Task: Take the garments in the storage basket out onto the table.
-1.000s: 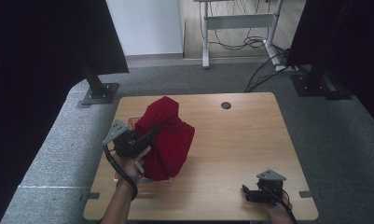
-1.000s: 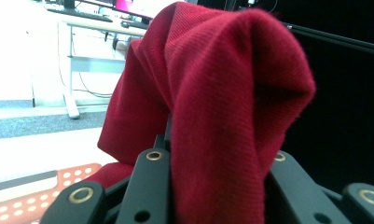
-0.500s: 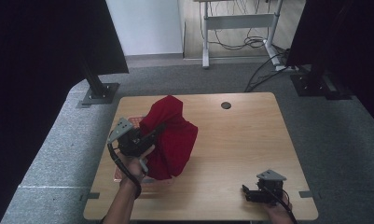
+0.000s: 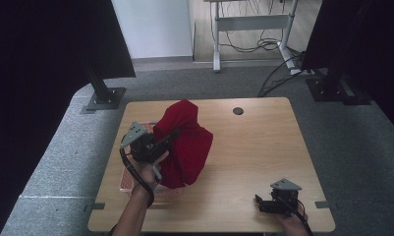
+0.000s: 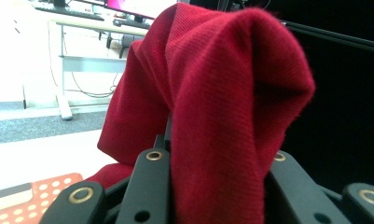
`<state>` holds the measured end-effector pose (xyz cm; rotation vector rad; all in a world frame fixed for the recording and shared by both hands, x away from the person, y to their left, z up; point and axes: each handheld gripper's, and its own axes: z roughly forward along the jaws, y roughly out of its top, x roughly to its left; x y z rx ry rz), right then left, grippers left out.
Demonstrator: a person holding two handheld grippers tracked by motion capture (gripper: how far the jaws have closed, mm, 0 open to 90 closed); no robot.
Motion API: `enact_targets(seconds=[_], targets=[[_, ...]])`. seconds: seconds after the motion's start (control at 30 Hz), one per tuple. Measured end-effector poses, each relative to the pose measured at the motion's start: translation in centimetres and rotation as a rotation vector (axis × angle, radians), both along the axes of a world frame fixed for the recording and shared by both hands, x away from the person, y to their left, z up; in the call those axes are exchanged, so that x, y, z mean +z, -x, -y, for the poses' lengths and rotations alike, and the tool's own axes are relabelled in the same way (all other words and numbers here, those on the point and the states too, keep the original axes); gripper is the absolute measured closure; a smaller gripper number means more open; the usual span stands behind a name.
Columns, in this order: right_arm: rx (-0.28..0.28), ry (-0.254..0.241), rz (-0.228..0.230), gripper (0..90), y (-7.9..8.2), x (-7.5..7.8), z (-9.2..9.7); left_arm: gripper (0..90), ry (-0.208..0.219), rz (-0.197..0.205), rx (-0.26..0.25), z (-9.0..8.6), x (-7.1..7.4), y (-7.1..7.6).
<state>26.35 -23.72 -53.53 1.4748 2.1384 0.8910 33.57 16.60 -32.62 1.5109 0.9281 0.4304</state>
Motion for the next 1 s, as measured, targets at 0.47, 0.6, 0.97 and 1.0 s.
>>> enact_targets(seconds=[0.47, 0.6, 0.97, 1.0], targets=[[0.0, 0.0, 0.0, 3.5, 0.0, 0.0, 0.0, 73.5, -0.005, -0.011, -0.006, 1.4, -0.7, -0.8], [0.0, 0.0, 0.0, 3.7, 0.0, 0.0, 0.0, 73.6, -0.006, -0.011, -0.01, 1.9, -0.8, -1.0], [0.001, 0.0, 0.0, 3.7, 0.0, 0.0, 0.0, 73.7, -0.032, -0.01, -0.025, 3.6, -0.9, -1.4], [0.002, 0.0, -0.001, 3.7, 0.0, 0.0, 0.0, 73.7, -0.03, -0.01, -0.026, 3.8, -0.9, -1.4]])
